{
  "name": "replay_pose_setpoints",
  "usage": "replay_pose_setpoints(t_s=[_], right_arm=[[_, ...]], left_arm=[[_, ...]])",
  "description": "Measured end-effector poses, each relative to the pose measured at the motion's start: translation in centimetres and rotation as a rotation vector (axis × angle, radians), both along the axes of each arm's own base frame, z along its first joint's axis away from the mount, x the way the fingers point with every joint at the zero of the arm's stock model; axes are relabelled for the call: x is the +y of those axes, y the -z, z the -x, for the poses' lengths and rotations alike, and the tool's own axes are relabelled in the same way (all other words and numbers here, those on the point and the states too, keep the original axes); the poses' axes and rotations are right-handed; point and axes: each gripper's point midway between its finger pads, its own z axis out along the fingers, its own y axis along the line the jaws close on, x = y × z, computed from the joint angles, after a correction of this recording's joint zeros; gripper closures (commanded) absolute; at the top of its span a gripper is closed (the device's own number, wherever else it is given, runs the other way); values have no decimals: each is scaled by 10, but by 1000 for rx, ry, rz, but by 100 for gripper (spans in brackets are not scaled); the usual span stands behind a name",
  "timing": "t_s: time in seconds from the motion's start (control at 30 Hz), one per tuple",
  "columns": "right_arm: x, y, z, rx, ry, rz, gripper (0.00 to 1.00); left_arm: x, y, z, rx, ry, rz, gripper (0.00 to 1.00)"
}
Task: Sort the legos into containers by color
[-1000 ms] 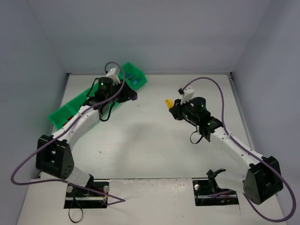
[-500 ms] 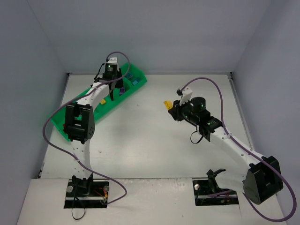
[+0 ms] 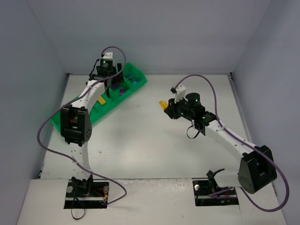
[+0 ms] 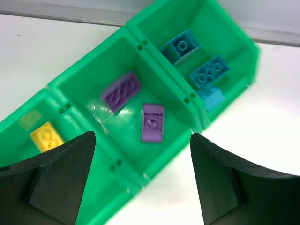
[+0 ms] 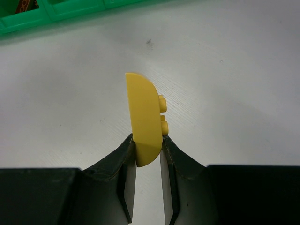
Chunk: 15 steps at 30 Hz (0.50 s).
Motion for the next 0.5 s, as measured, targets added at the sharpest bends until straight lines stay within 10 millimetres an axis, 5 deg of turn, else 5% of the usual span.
replay_pose_setpoints(t_s=[0.3,0.5], right_arm=[[50,5,-16,21,-123,15,100],[109,8,-39,10,-236,17,100]], left_arm=[[16,-114,87,-115,-26,66,24],[30,-133,176,-76,-41,104,24]])
